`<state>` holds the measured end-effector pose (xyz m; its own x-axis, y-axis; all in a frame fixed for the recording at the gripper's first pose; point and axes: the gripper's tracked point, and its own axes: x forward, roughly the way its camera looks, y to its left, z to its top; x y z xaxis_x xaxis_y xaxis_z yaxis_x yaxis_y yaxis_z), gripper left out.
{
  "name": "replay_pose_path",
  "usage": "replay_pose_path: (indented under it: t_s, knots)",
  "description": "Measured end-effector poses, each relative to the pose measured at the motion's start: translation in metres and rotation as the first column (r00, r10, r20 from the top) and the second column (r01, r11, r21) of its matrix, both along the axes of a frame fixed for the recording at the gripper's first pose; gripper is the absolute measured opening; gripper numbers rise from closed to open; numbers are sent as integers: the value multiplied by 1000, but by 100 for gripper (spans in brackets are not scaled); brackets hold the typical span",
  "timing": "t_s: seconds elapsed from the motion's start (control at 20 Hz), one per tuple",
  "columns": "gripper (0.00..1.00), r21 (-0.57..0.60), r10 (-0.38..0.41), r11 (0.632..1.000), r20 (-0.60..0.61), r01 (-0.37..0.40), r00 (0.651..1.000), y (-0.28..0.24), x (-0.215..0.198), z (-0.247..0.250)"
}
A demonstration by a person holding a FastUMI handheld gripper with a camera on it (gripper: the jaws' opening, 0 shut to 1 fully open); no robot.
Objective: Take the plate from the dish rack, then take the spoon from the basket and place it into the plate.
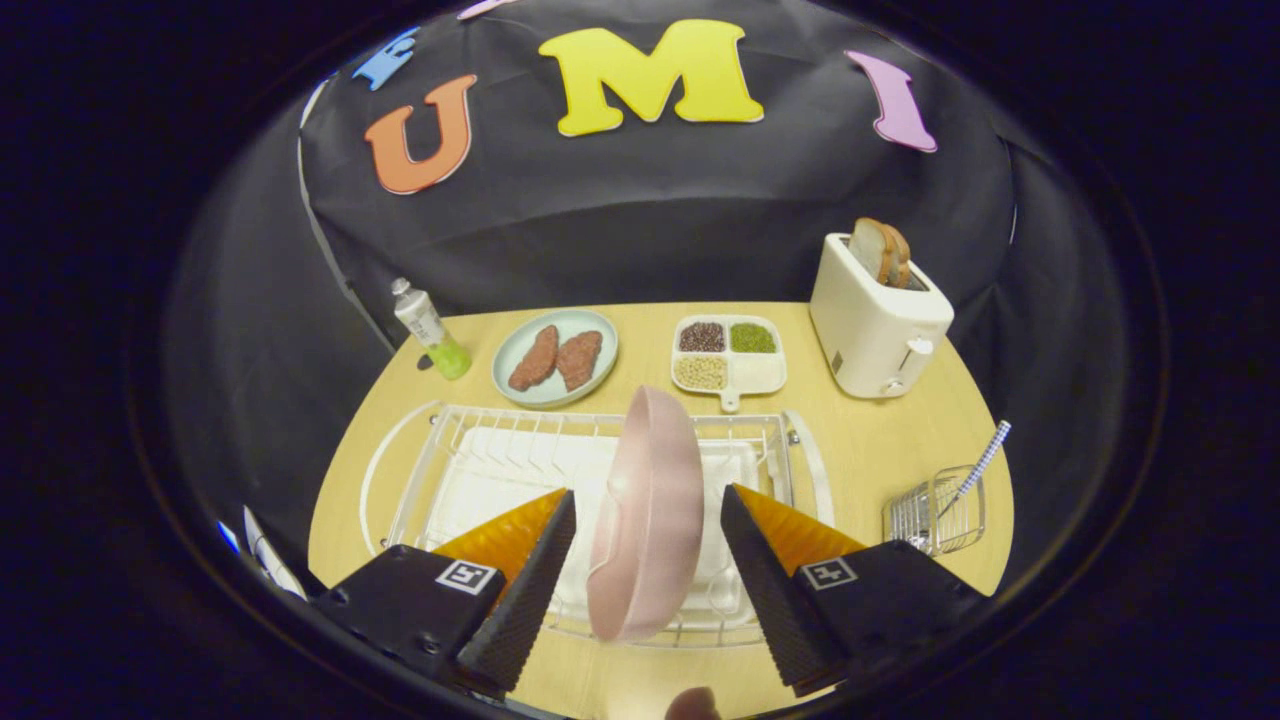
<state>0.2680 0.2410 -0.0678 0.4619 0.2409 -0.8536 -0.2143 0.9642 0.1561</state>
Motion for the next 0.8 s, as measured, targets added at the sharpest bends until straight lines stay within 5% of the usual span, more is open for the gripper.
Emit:
replay_pose_path:
  t_s: [0.4, 0.55, 0.8]
  knots:
    - [68, -132, -47, 991, -149, 27, 988, 0, 12, -23]
    - [39, -150, -82, 987, -182, 54, 980, -3, 9, -27]
    - [35, -203, -132, 975, -176, 96, 975, -13, 7, -14]
